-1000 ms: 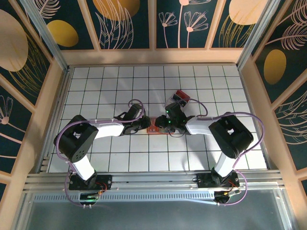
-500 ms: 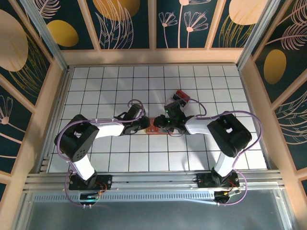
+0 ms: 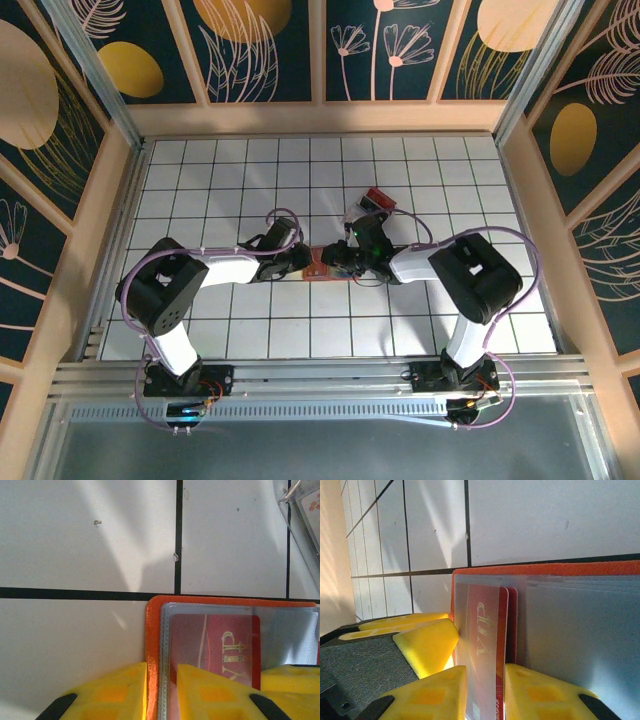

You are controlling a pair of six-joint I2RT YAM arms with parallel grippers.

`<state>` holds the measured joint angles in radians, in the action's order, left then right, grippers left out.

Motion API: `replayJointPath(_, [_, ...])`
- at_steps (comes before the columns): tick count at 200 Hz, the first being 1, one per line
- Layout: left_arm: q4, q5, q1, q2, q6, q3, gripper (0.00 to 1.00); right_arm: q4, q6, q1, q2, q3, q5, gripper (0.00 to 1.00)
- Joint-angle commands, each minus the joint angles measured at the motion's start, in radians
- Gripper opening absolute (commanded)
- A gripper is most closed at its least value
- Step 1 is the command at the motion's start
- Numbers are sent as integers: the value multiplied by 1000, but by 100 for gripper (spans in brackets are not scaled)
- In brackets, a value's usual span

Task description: Take the credit cards out of the card holder

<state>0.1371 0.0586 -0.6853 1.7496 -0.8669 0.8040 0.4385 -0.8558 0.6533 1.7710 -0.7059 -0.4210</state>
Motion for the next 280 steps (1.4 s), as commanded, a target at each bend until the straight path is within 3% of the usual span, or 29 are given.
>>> replayJointPath(1, [-4,29,-5,14,-12,1,22,72,-16,5,30,-9,-47,25])
replayJointPath(42, [-5,28,-3,8,-13,-3,22,113,-33,4,38,1,-48,23])
replayJointPath(66, [-28,1,-4,-8,-6,0,32,122,-37,0,31,9,-46,19])
replayJointPath(91, [-83,-73,-5,-30,9,10,49,116,-40,-2,27,18,-35,19])
replayJointPath(161, [-165,-193,-4,-91,23,21,72,101,-52,-9,39,23,-21,18])
replayJointPath(207, [-218,-264,-4,-111,32,26,72,98,-53,-7,40,18,-22,18])
replayJointPath(280, [-225,-227,-4,-58,55,36,73,97,-55,-8,37,17,-27,18])
